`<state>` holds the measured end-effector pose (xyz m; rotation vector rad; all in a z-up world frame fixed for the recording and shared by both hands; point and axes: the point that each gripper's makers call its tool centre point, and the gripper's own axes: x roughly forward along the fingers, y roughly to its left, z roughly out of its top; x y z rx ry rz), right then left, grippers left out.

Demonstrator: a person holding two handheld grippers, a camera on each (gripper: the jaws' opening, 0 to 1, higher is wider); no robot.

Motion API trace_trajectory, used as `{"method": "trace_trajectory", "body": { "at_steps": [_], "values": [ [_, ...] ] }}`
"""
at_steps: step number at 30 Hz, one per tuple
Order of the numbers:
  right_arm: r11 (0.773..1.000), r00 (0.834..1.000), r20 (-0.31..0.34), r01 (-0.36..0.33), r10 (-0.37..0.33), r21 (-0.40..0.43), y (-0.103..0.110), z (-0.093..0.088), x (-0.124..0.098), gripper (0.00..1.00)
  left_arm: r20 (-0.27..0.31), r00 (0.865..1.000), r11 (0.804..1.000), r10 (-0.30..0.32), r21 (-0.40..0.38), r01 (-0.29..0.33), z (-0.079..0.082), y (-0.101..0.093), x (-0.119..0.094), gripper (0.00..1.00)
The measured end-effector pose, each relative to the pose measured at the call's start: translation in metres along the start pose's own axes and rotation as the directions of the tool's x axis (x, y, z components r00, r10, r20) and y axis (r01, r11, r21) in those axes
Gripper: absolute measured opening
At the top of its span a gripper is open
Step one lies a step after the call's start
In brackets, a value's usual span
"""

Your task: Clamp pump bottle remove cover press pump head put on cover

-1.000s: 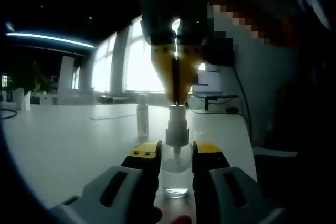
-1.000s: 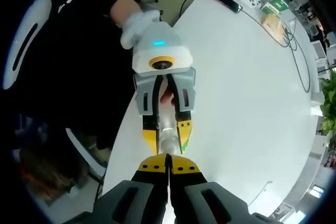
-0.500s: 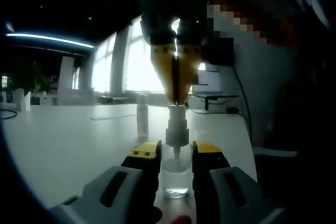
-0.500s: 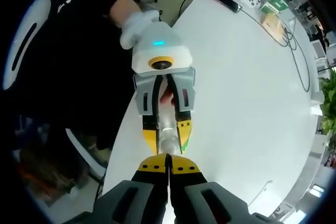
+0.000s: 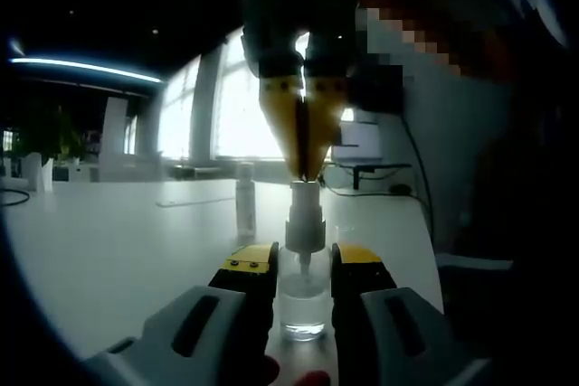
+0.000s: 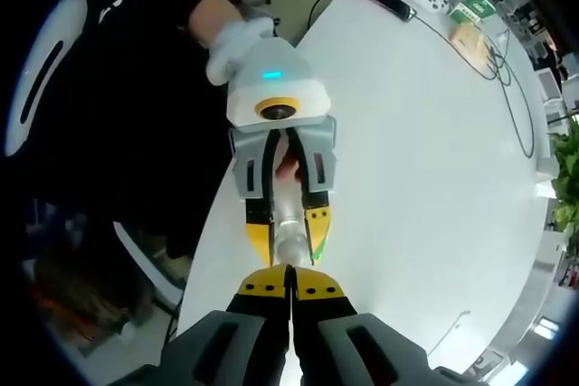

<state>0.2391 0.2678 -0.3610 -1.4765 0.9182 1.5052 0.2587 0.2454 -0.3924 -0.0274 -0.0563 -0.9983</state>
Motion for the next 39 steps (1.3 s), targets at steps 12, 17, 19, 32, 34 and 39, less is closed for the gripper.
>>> {"method": "trace_trajectory", "body": {
  "at_steps": [12, 17, 19, 32, 34, 39],
  "values": [
    [1.000, 1.000, -0.005, 0.009, -0.009, 0.012, 0.0001, -0.0003, 0.0006, 0.00, 0.000, 1.000, 1.000, 0.000, 0.003, 0.000, -0.0001, -0.0001, 0.0001, 0.15],
    [0.999, 1.000, 0.001, 0.009, -0.009, 0.032, 0.0004, -0.0016, 0.0027, 0.00, -0.001, 1.000, 1.000, 0.000, 0.004, 0.000, -0.0005, 0.0007, 0.0000, 0.15],
    [0.999, 1.000, 0.002, 0.009, -0.009, 0.031, 0.0005, -0.0014, 0.0041, 0.00, -0.001, 1.000, 1.000, 0.000, 0.003, 0.000, -0.0007, 0.0012, 0.0000, 0.15],
    [1.000, 0.999, 0.023, 0.023, -0.023, 0.020, -0.0001, -0.0014, -0.0014, 0.00, -0.001, 1.000, 1.000, 0.001, 0.005, -0.001, 0.0001, -0.0001, 0.0002, 0.15],
    [0.999, 0.999, 0.032, 0.018, -0.019, 0.029, -0.0006, -0.0018, -0.0017, 0.00, -0.002, 1.000, 1.000, 0.000, 0.005, 0.000, 0.0003, -0.0003, 0.0002, 0.15],
    [0.999, 0.999, 0.041, 0.005, -0.007, 0.043, -0.0005, -0.0009, -0.0011, 0.00, -0.002, 1.000, 1.000, 0.000, 0.005, 0.000, 0.0000, 0.0000, 0.0001, 0.15]
  ]
}}
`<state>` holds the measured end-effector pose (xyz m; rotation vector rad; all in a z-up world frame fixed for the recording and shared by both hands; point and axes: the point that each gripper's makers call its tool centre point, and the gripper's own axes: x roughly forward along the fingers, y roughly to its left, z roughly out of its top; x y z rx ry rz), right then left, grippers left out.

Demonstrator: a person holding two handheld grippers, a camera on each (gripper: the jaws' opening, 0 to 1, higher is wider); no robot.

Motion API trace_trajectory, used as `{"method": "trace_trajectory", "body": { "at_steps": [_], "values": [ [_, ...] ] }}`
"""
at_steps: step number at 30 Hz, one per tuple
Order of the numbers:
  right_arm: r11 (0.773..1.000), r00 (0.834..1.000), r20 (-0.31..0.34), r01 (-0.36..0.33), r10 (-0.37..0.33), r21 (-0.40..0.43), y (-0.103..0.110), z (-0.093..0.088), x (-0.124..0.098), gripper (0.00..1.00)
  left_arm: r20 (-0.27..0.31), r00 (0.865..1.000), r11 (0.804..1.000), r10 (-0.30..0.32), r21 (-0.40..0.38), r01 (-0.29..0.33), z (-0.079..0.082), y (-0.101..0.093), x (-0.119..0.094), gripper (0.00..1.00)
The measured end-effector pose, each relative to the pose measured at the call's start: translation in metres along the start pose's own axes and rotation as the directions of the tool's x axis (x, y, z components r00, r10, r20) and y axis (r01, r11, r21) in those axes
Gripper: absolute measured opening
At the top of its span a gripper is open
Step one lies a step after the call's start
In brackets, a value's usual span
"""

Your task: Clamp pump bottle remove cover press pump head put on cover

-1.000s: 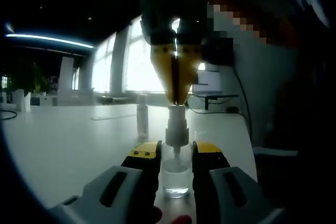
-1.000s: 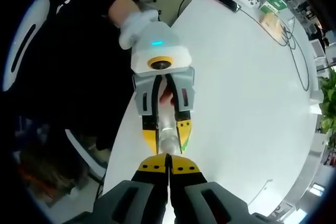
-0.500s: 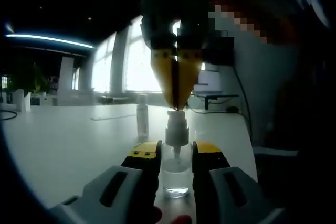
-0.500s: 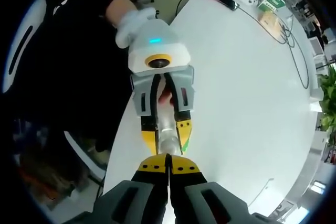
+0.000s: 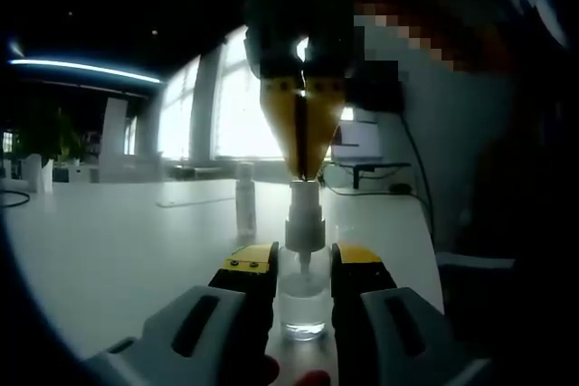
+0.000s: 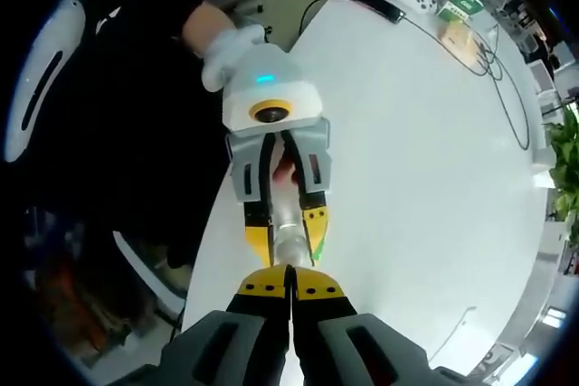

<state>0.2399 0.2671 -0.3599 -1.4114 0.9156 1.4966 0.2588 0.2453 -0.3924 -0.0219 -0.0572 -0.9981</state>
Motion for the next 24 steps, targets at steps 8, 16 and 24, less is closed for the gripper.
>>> {"method": "trace_trajectory", "body": {
  "at_steps": [8, 16, 24],
  "values": [
    [1.000, 1.000, -0.011, -0.004, 0.004, -0.014, -0.0002, 0.0009, 0.0004, 0.00, 0.000, 1.000, 1.000, 0.001, -0.002, -0.001, 0.0000, 0.0010, -0.0002, 0.15],
    [1.000, 1.000, -0.015, -0.002, 0.002, -0.015, -0.0004, 0.0011, 0.0004, 0.00, -0.001, 1.000, 1.000, 0.000, 0.007, 0.000, -0.0005, 0.0018, -0.0003, 0.15],
    [1.000, 1.000, -0.017, 0.001, -0.001, -0.010, -0.0006, 0.0010, 0.0006, 0.00, -0.002, 1.000, 1.000, -0.001, 0.009, 0.001, -0.0005, 0.0008, -0.0002, 0.15]
  ]
}}
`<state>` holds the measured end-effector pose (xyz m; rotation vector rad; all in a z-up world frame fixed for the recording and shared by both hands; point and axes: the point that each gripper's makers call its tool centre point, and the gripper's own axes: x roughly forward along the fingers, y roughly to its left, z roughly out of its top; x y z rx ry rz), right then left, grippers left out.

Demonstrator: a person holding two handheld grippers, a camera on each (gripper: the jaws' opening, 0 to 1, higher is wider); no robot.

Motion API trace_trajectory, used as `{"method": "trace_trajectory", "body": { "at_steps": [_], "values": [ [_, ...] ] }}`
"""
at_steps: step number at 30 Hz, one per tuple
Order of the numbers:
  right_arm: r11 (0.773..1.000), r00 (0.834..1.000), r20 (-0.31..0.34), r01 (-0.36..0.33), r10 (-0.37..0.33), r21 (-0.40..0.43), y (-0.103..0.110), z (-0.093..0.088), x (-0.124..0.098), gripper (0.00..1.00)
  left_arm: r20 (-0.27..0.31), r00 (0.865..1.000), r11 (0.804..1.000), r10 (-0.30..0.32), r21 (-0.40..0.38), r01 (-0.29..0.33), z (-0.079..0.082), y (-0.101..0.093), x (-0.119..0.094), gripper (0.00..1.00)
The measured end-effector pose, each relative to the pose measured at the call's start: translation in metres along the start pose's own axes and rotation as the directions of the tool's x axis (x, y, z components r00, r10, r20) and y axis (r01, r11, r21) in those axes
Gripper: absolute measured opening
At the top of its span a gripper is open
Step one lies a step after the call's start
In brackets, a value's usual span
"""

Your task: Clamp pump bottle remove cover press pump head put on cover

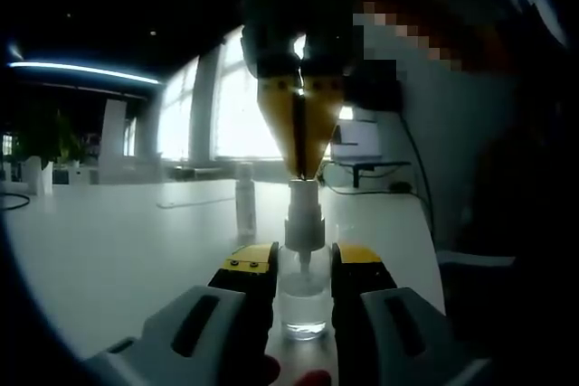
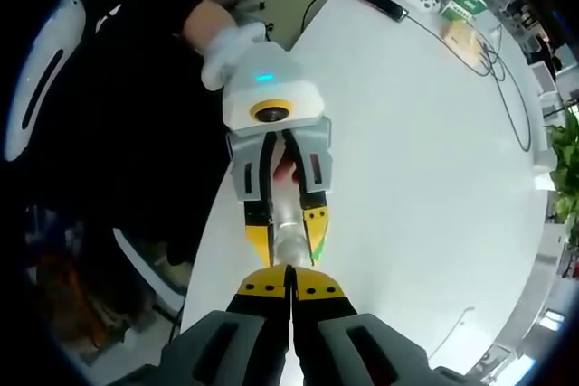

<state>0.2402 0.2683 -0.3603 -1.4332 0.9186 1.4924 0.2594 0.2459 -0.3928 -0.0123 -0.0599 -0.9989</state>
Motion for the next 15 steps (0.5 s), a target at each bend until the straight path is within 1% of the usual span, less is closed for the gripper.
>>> {"method": "trace_trajectory", "body": {
  "at_steps": [15],
  "values": [
    [1.000, 1.000, -0.004, -0.001, 0.001, -0.013, -0.0001, 0.0000, 0.0000, 0.00, -0.003, 1.000, 1.000, 0.001, -0.013, -0.001, -0.0007, 0.0004, 0.0004, 0.15]
  ]
}}
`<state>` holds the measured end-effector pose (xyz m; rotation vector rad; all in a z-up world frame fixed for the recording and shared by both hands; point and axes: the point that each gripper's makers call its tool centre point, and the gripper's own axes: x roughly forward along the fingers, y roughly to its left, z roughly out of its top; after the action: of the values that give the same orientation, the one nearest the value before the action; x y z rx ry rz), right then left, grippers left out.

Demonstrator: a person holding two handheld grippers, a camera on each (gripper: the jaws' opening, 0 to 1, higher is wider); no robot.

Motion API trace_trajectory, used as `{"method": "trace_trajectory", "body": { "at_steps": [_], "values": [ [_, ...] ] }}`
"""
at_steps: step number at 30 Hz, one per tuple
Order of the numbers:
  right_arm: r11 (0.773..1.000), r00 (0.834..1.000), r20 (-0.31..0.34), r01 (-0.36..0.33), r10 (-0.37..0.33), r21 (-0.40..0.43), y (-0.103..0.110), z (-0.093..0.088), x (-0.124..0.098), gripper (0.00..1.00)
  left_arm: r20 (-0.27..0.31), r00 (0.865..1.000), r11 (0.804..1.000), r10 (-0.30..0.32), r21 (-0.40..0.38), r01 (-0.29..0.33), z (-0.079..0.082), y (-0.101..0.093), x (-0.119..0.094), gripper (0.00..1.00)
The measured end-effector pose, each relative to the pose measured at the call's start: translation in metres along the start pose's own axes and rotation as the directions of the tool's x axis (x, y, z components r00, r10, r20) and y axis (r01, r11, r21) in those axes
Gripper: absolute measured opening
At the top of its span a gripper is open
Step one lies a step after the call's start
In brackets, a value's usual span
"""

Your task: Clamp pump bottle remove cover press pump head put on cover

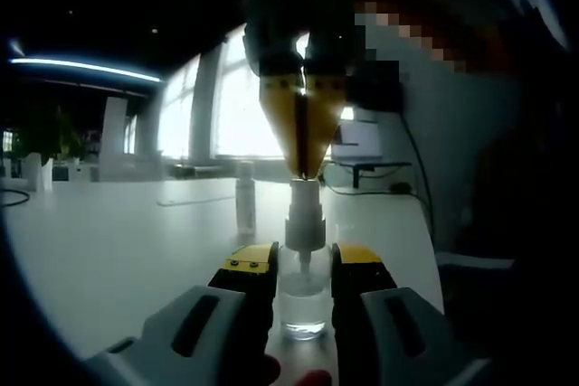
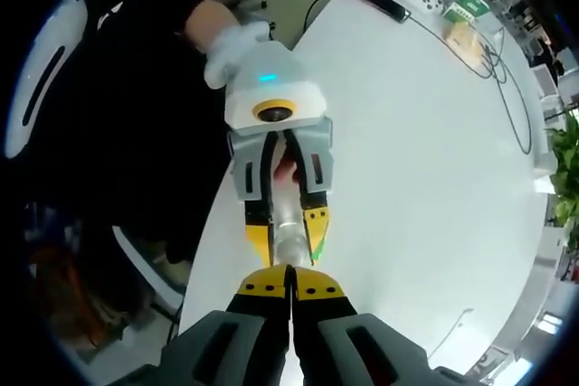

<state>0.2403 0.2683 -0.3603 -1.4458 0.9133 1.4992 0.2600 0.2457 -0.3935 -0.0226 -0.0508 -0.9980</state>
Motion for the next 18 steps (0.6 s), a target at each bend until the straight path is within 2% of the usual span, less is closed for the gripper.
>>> {"method": "trace_trajectory", "body": {
  "at_steps": [18],
  "values": [
    [1.000, 1.000, 0.000, -0.001, 0.001, 0.004, 0.0004, 0.0003, -0.0003, 0.00, -0.001, 1.000, 1.000, 0.000, -0.003, 0.000, 0.0004, -0.0016, 0.0000, 0.15]
  ]
}}
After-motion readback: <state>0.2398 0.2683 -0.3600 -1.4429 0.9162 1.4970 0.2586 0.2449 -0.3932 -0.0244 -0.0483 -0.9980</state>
